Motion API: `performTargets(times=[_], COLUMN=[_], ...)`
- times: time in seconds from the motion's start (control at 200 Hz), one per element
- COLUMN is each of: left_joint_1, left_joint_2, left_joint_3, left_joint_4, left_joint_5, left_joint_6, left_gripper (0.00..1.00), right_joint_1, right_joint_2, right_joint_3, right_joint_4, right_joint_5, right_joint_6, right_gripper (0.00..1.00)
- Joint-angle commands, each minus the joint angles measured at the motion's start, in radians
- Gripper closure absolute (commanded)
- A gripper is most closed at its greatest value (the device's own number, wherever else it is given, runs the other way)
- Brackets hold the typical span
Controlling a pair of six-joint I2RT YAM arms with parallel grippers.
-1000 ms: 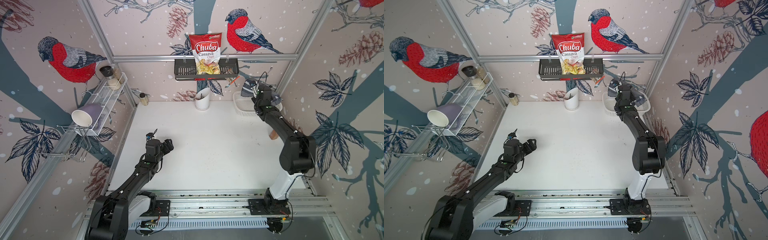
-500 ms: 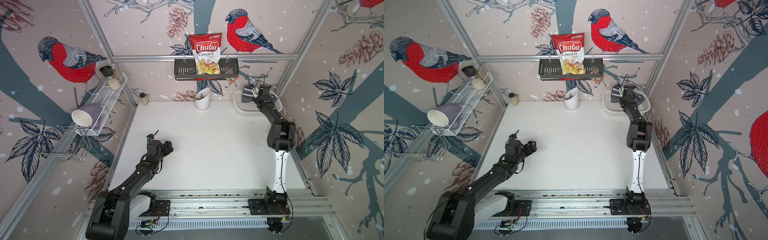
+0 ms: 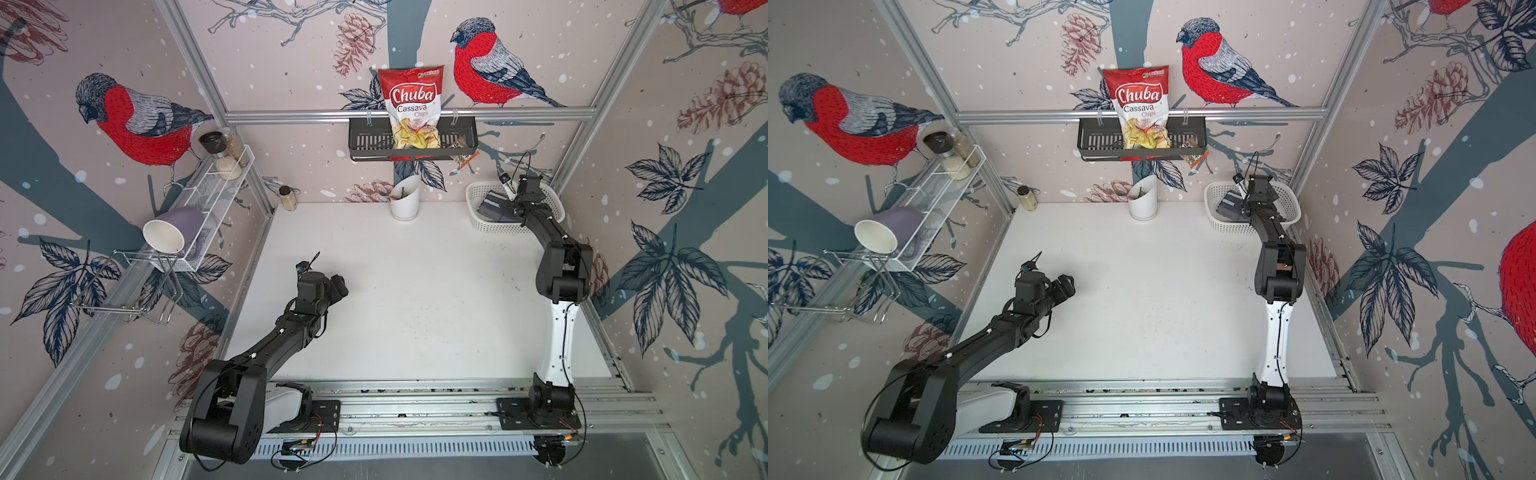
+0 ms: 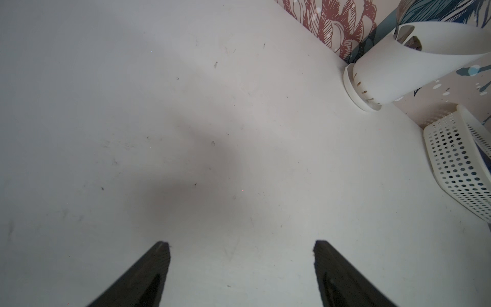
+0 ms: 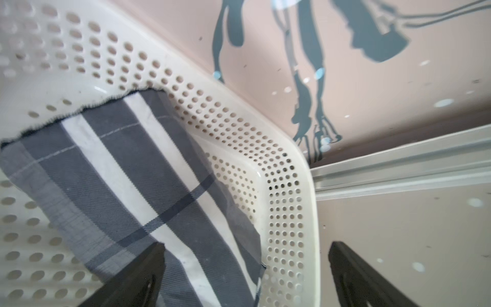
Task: Roll up the pillowcase
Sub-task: Reset both arms
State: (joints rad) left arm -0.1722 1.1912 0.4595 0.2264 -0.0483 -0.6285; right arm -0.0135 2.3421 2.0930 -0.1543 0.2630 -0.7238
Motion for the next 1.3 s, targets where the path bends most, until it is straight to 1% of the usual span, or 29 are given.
performTargets(times=[0.0, 0.07, 0.135, 0.215, 0.26, 0.325, 0.345, 0.38, 0.42, 0.465, 0.49, 0.52, 0.54, 0.56, 0.605, 0.64, 0.675, 0.7, 0.745, 0.79, 0.865, 0.93, 0.97, 1.05, 1.095, 1.2, 1.235, 1.27, 1.295], left_joint_1=[0.003, 0.003, 0.002, 0.002, 0.003, 0.003, 0.002, 0.002, 0.003, 0.004, 0.005, 0.005, 0.006, 0.008, 0.014, 0.023, 0.043, 0.059, 0.087, 0.111, 0.132, 0.135, 0.135, 0.135, 0.135, 0.135, 0.136, 0.134, 0.135], left_joint_2=[-0.048, -0.104, -0.168, -0.253, -0.292, -0.338, -0.345, -0.348, -0.336, -0.302, -0.276, -0.247, -0.225, -0.204, -0.162, -0.134, -0.104, -0.085, -0.045, 0.0, 0.09, 0.189, 0.227, 0.239, 0.252, 0.333, 0.321, 0.297, 0.302], left_joint_3=[0.019, 0.004, -0.037, -0.129, -0.183, -0.25, -0.269, -0.302, -0.33, -0.352, -0.357, -0.358, -0.358, -0.359, -0.379, -0.399, -0.411, -0.413, -0.406, -0.398, -0.397, -0.393, -0.382, -0.356, -0.355, -0.376, -0.369, -0.355, -0.349], left_joint_4=[0.019, 0.032, 0.078, 0.221, 0.31, 0.425, 0.46, 0.519, 0.58, 0.648, 0.675, 0.698, 0.715, 0.736, 0.808, 0.885, 0.943, 0.966, 0.988, 1.017, 1.102, 1.187, 1.198, 1.157, 1.171, 1.296, 1.267, 1.2, 1.201], left_joint_5=[-0.039, -0.113, -0.198, -0.259, -0.284, -0.325, -0.346, -0.39, -0.449, -0.486, -0.501, -0.52, -0.53, -0.54, -0.548, -0.537, -0.505, -0.473, -0.425, -0.384, -0.325, -0.306, -0.297, -0.279, -0.277, -0.28, -0.256, -0.232, -0.222], left_joint_6=[0.023, 0.039, 0.072, 0.158, 0.212, 0.288, 0.311, 0.342, 0.373, 0.415, 0.439, 0.459, 0.472, 0.484, 0.514, 0.534, 0.544, 0.545, 0.54, 0.53, 0.517, 0.528, 0.532, 0.536, 0.536, 0.539, 0.548, 0.551, 0.557], left_gripper=[0.1, 0.07, 0.05, 0.05, 0.05, 0.05, 0.05, 0.05, 0.05, 0.05, 0.05, 0.05, 0.05, 0.05, 0.05, 0.05, 0.05, 0.05, 0.05, 0.05, 0.05, 0.05, 0.05, 0.05, 0.05, 0.05, 0.05, 0.05, 0.05], right_joint_1=[0.015, 0.027, 0.045, 0.073, 0.093, 0.131, 0.142, 0.173, 0.205, 0.268, 0.297, 0.357, 0.376, 0.404, 0.419, 0.42, 0.419, 0.413, 0.389, 0.35, 0.256, 0.205, 0.168, 0.113, 0.102, 0.103, 0.104, 0.104, 0.104], right_joint_2=[-0.104, -0.177, -0.28, -0.426, -0.53, -0.722, -0.759, -0.861, -0.941, -1.049, -1.08, -1.135, -1.148, -1.166, -1.189, -1.203, -1.216, -1.219, -1.218, -1.219, -1.242, -1.269, -1.277, -1.263, -1.245, -1.209, -1.22, -1.219, -1.21], right_joint_3=[-0.006, -0.059, -0.168, -0.322, -0.447, -0.697, -0.747, -0.889, -1.017, -1.21, -1.282, -1.396, -1.439, -1.504, -1.586, -1.614, -1.636, -1.653, -1.693, -1.727, -1.763, -1.801, -1.829, -1.848, -1.866, -1.946, -1.953, -1.982, -2.011], right_joint_4=[0.009, 0.002, 0.001, -0.004, 0.026, 0.168, 0.205, 0.305, 0.395, 0.574, 0.64, 0.758, 0.806, 0.872, 0.921, 0.892, 0.84, 0.814, 0.799, 0.802, 0.779, 0.83, 0.872, 0.866, 0.885, 1.055, 1.075, 1.165, 1.249], right_joint_5=[0.02, 0.032, 0.029, -0.003, -0.026, -0.061, -0.066, -0.084, -0.129, -0.141, -0.129, -0.045, -0.006, 0.061, 0.09, 0.091, 0.124, 0.17, 0.202, 0.204, 0.16, 0.148, 0.119, 0.087, 0.067, 0.037, 0.02, 0.003, -0.013], right_joint_6=[0.112, 0.188, 0.284, 0.413, 0.497, 0.608, 0.631, 0.68, 0.675, 0.63, 0.6, 0.566, 0.56, 0.567, 0.594, 0.614, 0.651, 0.692, 0.737, 0.795, 0.881, 0.874, 0.87, 0.886, 0.872, 0.83, 0.824, 0.813, 0.799], right_gripper=[0.0, 0.0, 0.0, 0.0, 0.0, 0.0, 0.0, 0.0, 0.0, 0.0, 0.0, 0.0, 0.0, 0.0, 0.0, 0.0, 0.0, 0.0, 0.0, 0.0, 0.0, 0.0, 0.0, 0.0, 0.0, 0.0, 0.0, 0.0, 0.0])
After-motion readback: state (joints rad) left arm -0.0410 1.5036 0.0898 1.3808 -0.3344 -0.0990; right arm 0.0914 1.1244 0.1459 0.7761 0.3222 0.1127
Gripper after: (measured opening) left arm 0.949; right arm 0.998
